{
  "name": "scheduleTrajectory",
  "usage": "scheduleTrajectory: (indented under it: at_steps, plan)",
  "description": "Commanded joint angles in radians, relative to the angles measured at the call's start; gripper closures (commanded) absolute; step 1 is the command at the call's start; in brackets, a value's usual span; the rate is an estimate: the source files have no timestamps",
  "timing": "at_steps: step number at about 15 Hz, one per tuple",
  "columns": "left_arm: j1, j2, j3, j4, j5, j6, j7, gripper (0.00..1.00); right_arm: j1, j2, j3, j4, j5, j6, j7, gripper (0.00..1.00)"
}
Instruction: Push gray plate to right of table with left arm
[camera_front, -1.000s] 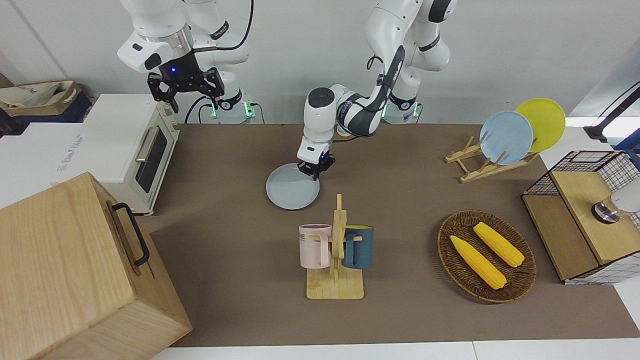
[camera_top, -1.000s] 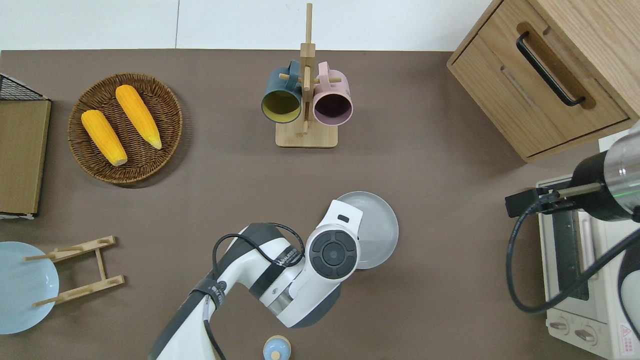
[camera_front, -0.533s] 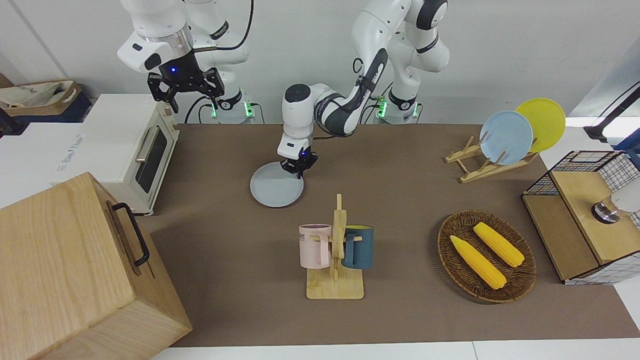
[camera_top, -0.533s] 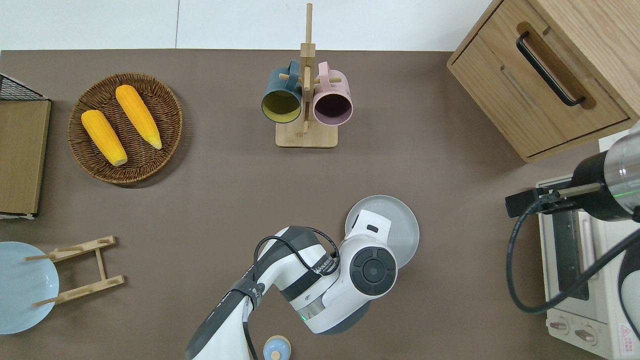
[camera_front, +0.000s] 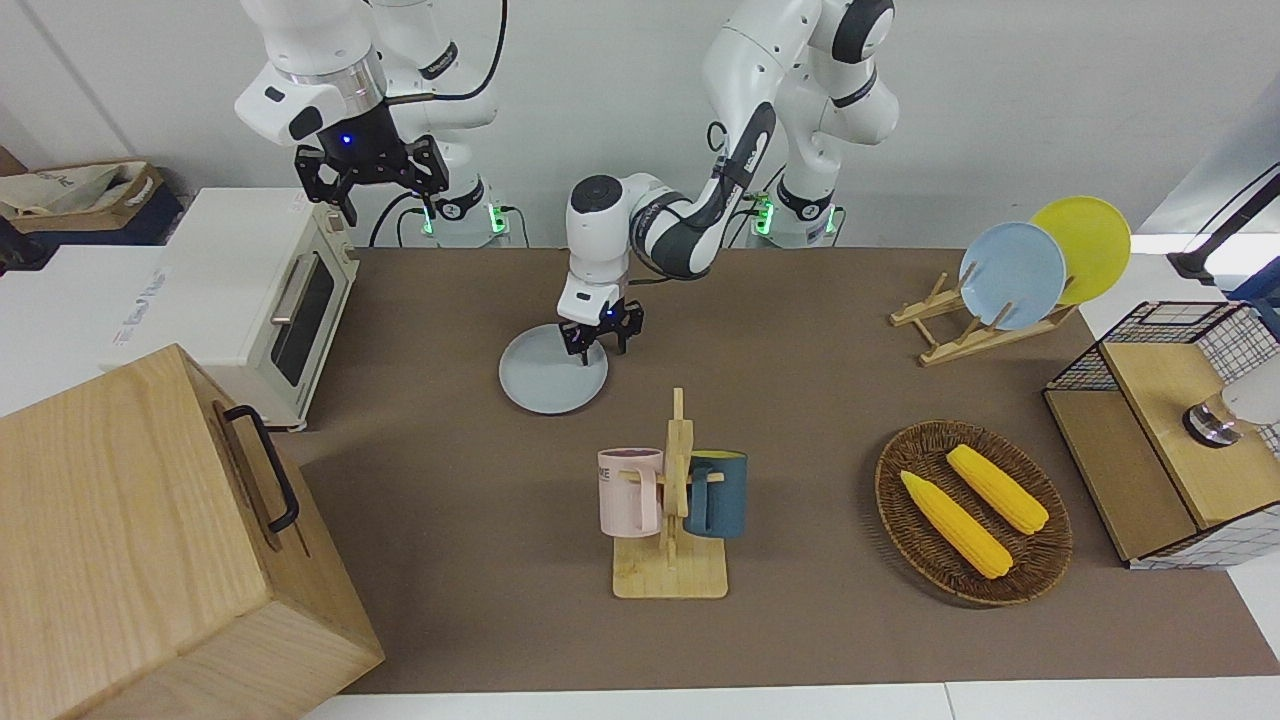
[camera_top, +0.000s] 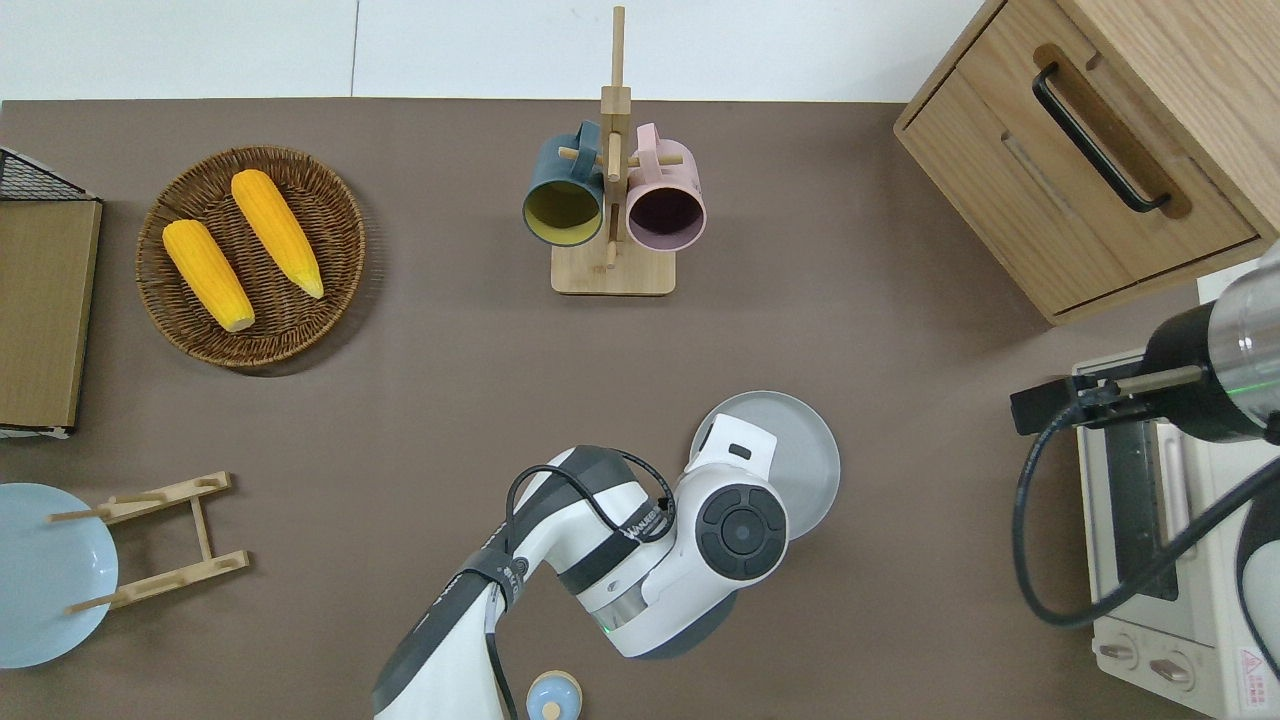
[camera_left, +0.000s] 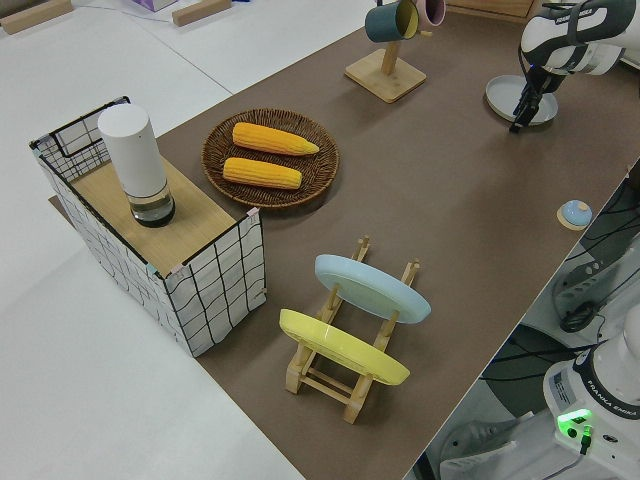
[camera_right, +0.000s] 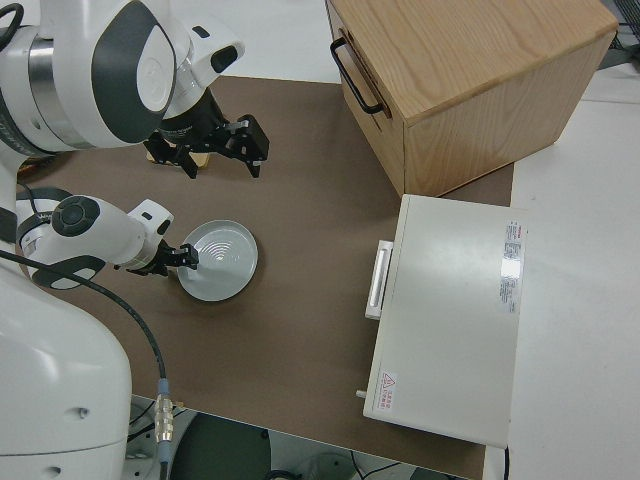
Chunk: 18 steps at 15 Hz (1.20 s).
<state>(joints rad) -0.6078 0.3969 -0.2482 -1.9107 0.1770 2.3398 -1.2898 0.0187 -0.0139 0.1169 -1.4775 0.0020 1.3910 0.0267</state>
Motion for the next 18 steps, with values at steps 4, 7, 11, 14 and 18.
scheduleTrajectory:
  at_steps: [4,7,11,14,18]
  plan:
    - [0.023,-0.029,0.013,0.126,0.035,-0.209,0.102,0.01,-0.020,-0.003,0.014,0.008,0.010,-0.015,0.001,0.017]
    - [0.063,-0.029,0.013,0.264,0.035,-0.366,0.209,0.01,-0.020,-0.003,0.014,0.008,0.010,-0.015,0.002,0.017]
    - [0.172,-0.047,0.017,0.421,0.032,-0.598,0.467,0.01,-0.020,-0.003,0.015,0.008,0.010,-0.015,0.001,0.017]
    - [0.255,-0.119,0.017,0.421,0.018,-0.669,0.636,0.01,-0.020,-0.003,0.014,0.008,0.010,-0.015,0.001,0.017]
    - [0.374,-0.191,0.017,0.421,-0.019,-0.767,0.823,0.00,-0.020,-0.003,0.014,0.008,0.010,-0.015,0.001,0.017]
